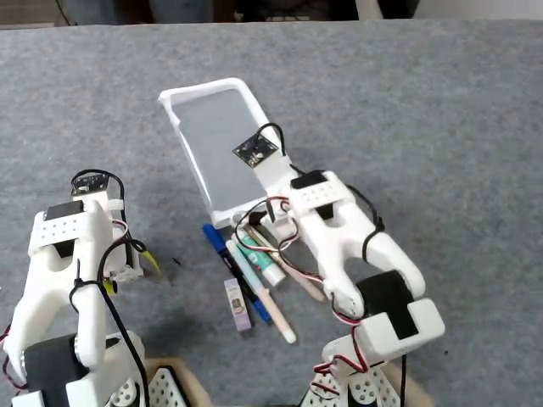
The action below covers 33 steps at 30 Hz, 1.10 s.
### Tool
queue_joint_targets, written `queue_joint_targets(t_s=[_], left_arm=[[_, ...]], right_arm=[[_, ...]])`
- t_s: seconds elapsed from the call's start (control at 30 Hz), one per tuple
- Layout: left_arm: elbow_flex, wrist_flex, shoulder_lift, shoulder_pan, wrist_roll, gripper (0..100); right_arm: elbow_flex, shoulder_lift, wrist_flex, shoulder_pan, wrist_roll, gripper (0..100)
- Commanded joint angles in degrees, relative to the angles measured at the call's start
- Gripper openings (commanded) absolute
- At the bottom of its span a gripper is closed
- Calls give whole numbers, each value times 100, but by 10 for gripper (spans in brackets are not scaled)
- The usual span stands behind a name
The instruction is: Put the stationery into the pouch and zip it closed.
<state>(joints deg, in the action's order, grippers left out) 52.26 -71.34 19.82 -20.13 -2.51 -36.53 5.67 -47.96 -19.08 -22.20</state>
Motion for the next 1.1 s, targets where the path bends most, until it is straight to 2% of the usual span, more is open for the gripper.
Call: queue_joint_targets(t_s=[0.0,0.2,0.6,0.83,0.93,1.07], left_arm=[[-145,44,79,13,-70,297],[-541,-510,79,13,-35,296],[-1684,-1855,88,22,-70,296],[-2404,-2303,88,22,-79,300],[-2677,-2620,237,286,-79,300],[-2703,-2910,1002,1226,-35,300]], right_arm=[[40,-31,-141,9,9,18],[303,-365,-853,-255,9,12],[444,-2422,-1934,-835,-26,12],[1692,-2914,-3209,-1029,-44,12],[2334,-2914,-3640,-1275,-44,12],[2897,-2914,-3842,-1468,-44,12]])
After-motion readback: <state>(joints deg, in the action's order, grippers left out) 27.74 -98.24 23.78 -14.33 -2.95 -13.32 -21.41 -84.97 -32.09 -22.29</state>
